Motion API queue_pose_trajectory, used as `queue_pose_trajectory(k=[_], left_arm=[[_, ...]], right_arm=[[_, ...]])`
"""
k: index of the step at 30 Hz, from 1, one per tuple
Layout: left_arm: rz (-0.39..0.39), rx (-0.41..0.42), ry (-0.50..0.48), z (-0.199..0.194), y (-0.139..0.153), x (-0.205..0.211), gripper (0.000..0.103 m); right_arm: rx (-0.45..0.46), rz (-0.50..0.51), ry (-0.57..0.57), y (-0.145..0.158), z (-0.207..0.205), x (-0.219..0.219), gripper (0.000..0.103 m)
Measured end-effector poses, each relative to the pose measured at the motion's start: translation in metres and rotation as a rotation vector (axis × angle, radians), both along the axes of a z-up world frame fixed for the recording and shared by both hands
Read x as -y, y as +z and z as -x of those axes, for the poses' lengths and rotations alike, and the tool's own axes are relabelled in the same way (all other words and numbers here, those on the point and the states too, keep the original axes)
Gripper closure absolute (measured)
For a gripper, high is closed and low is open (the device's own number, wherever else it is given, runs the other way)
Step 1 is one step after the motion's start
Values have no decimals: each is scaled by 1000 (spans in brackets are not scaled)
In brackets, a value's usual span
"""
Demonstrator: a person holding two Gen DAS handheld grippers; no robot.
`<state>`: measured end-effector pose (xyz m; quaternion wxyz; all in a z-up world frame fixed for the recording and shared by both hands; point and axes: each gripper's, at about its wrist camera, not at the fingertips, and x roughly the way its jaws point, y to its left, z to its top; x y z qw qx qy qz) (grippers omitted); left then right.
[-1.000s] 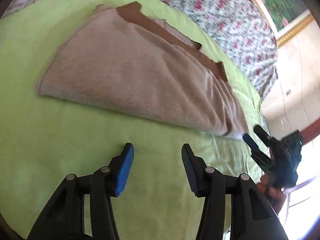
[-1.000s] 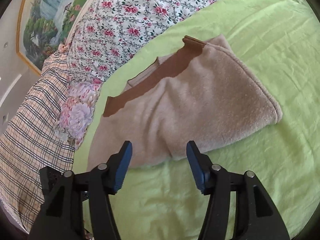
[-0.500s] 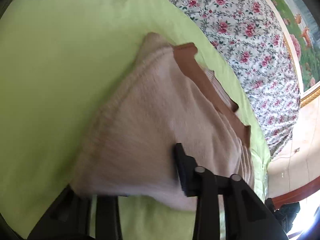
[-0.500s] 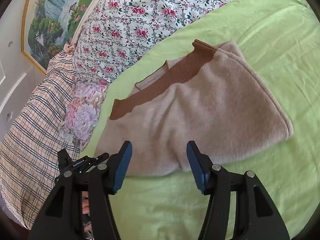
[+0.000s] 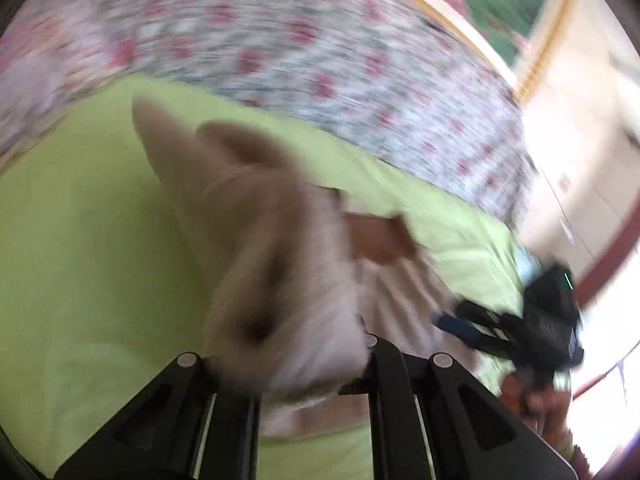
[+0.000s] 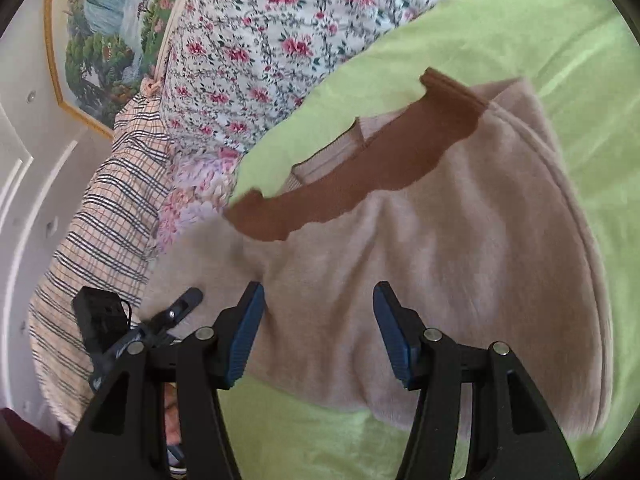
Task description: Fold small clothes
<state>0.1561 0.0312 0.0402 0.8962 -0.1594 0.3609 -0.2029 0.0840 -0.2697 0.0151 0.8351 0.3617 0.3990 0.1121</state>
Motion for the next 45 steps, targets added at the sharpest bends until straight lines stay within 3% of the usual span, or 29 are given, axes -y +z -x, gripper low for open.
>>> queue_pose_trajectory(k=[1,5,8,12,16,17,18,20,22,26,28,32,35,41,45], left_arm=[[-24,0,-45,-2,-2,19,94],[-108,-38,-163,-13,-30,74,95],[-132,-80,-202,-19,-51,89,95],[-110,-71,-208,-20,-48,88,95],[-80,-68,-207,-21,-43,81,95],[-78,-67,-209,-21,-43,82,95],[-86,-63,-213,-19,-43,81,95],[-96,-53,-222,-18,-39,84,95],[-87,-40,-240,-12,-31,87,95],[-54,20,-307,-8,-2,116,95],[-23,22,-348,-11,3,135,94],[5,-33,-425,-22,-19,179,94],[-33,-106,-460,-26,-49,206,94],[-68,-135,-449,-30,-61,217,93],[-93,-143,-486,-17,-58,215,84]], right_arm=[[-16,-28,23,0,-9,3,45],[-49,-126,106,-4,-46,9,22],[-85,-171,101,-14,-72,17,22],[-160,-116,102,-31,-104,16,22],[-177,-70,117,-39,-126,3,31],[-175,-77,129,-39,-130,0,47],[-180,-73,152,-39,-134,-6,55],[-183,-24,160,-35,-136,-9,80],[-137,37,162,-14,-133,-10,86],[-6,122,129,38,-108,16,87],[4,188,109,48,-96,32,87],[-99,290,43,26,-72,72,87],[-176,313,21,-4,-62,90,87],[-148,371,32,-8,-59,90,87],[-145,457,9,-1,-54,85,87]])
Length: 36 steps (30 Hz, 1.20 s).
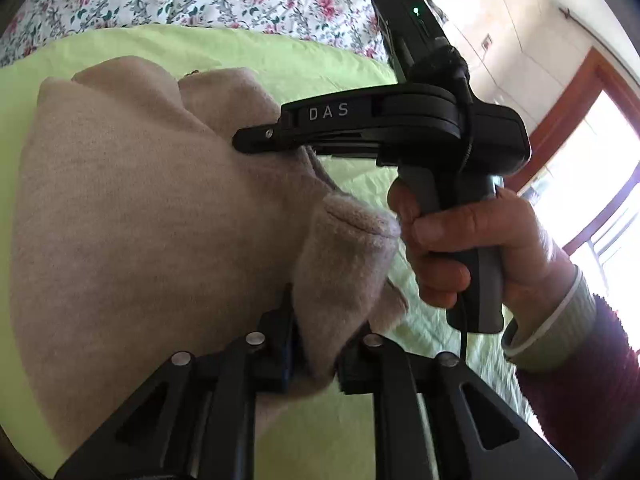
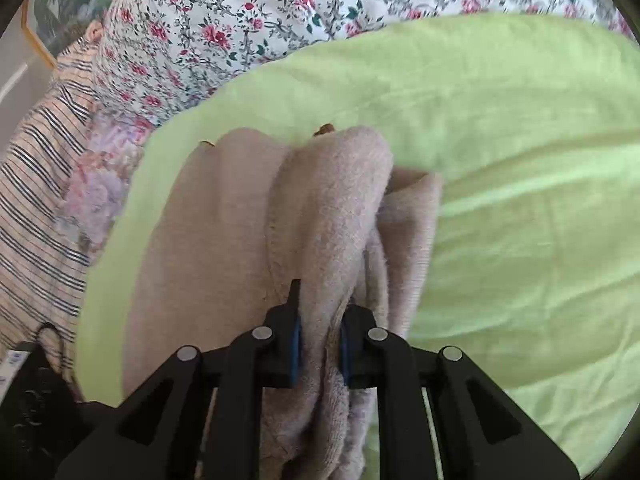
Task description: Fold small clothes
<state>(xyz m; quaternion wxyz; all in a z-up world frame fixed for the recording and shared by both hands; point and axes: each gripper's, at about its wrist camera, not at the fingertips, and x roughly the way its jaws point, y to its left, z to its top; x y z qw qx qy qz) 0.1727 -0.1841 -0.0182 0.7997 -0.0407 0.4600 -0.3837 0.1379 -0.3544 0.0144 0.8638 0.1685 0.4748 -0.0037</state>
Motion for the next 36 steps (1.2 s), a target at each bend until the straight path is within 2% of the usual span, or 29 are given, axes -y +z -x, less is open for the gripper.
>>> queue_pose_trajectory(k=[4,5,6,7,8,9,11,12,16,18,22,24,26,27,28,29,31,36], left_arm=[[28,-41,-35,14,7,-23,70],[37,-43,-37,18,11,-31,69],[41,-33,-30,23,17,-43,63],[38,-21,-15,28,20,-54,50],[36,-11,11,30,24,-68,41],[34,-7,34,29,25,-77,31],[33,-15,105,17,28,-100,30],[47,-41,143,10,26,-113,26],[105,-157,223,-35,8,-138,23],[133,-224,252,-60,-4,-144,23],[174,-347,252,-93,-33,-145,22],[220,-400,238,-110,-47,-142,20],[250,-397,218,-118,-51,-137,20],[242,-374,210,-123,-52,-131,26],[229,-361,208,-125,-53,-128,37],[225,-357,204,-127,-55,-126,40],[237,-346,205,-125,-52,-128,49],[201,-229,210,-93,-9,-153,53]], right_arm=[[-16,50,-50,3,12,-1,87],[-18,53,-70,4,16,-1,86],[-13,47,-92,7,21,1,82],[-8,39,-114,9,26,2,73],[0,23,-132,12,32,4,62],[16,-2,-147,14,39,7,56],[45,-80,-154,17,47,9,33],[49,-122,-148,15,51,10,32],[46,-224,-135,6,50,13,31],[32,-241,-131,1,45,12,31],[-5,-286,-118,-13,35,17,31],[-36,-312,-99,-23,29,19,31],[-51,-318,-85,-31,27,19,36],[-53,-324,-82,-33,26,18,39],[-58,-326,-84,-34,25,16,46],[-61,-325,-90,-34,25,15,55],[-47,-329,-104,-29,29,10,68],[34,-316,-40,-4,37,-33,75]])
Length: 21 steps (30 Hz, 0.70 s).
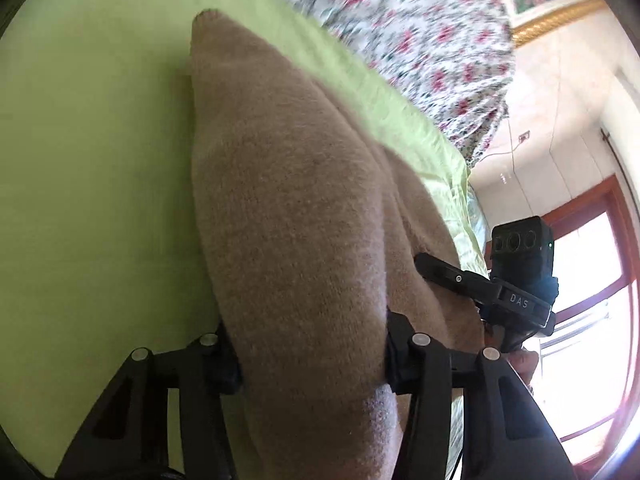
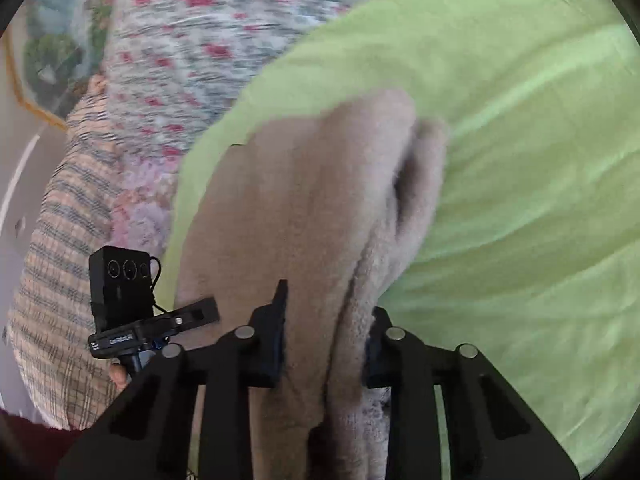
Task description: Fold small clothes
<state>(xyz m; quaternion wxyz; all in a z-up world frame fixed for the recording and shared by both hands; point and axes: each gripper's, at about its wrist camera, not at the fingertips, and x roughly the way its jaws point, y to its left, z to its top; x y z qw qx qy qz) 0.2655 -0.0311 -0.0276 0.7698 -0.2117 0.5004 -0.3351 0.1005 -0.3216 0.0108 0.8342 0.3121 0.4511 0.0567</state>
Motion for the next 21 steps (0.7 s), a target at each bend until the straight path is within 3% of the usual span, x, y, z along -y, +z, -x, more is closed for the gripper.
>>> queue_pose_trajectory(k=[4,8,11,15,18,21], left_arm=[[-27,41,27,33,28,-54,53],[-60,45,56,63,38,-106,52],[-89,24,80,77,28,-134,52],[-112,-47,96,87,-10,-158,46],[-101,-54,109,92,-18,-166,36],[-101,-44,128,92,-10,-174,33]], right_arm=[[75,-52,69,4,-2,-53,75],[96,-98,139,-8,-11,-102,75],[66,-97,175,-24,-18,-128,75],[19,-63,165,-47,-18,-140,74],[-4,-46,153,-50,-14,-137,65],[-38,3,139,-44,-15,-132,50]])
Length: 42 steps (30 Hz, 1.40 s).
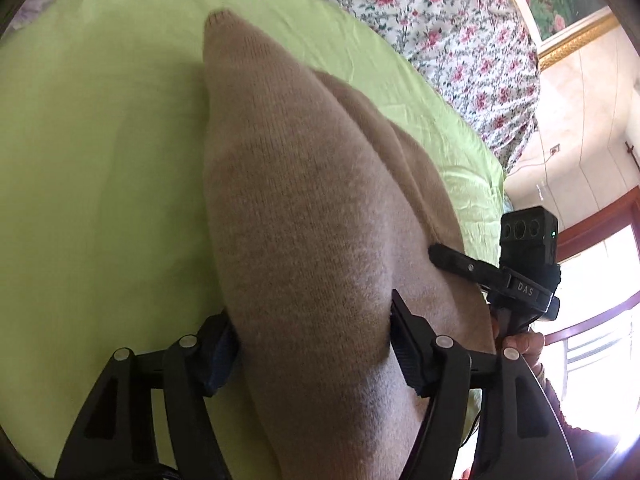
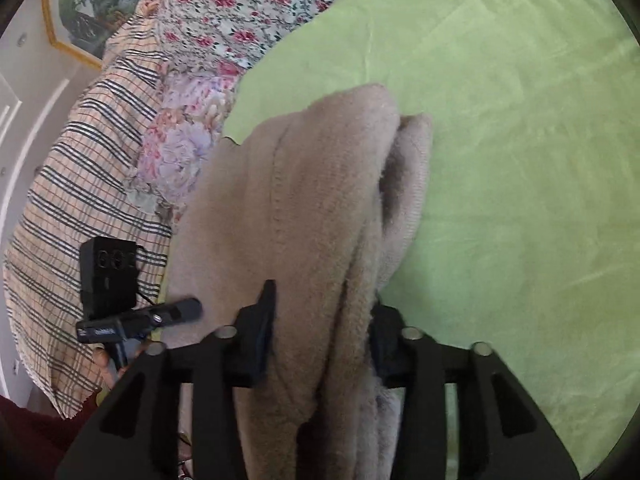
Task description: Fold small clothes
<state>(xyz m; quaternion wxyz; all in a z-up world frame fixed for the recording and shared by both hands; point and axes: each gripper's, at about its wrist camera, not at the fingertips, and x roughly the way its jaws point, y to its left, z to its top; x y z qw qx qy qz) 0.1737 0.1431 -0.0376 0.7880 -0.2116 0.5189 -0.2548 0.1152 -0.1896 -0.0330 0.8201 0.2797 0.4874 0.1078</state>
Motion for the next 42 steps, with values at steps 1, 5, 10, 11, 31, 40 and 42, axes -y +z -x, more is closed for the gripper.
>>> queue_pose_trajectory(k=[1,5,10,11,31,40,42], left_arm=[[-11,5,7,-1,3,-3,30],[-59,57,75,-9,16,-20,26],[-62,51,178,-43,18,-31,26],[-71,51,192,-50,17,-31,26],[-363,179,143,-3,39,-6,79],[-250,208,89,171,29,-10,68],[-278,196,47,194,14,2,68]], right_arm=[[3,33,-8,6,-1,3,46],[50,82,-52,23,-14,12,45],[41,105,-72,16,-54,15,48],[38,83,-70,12,-62,15,69],[96,86,-103,36,-8,21,60],[129,43,-50,46,112,-15,57],[117,66,-23,42,120,-26,57]])
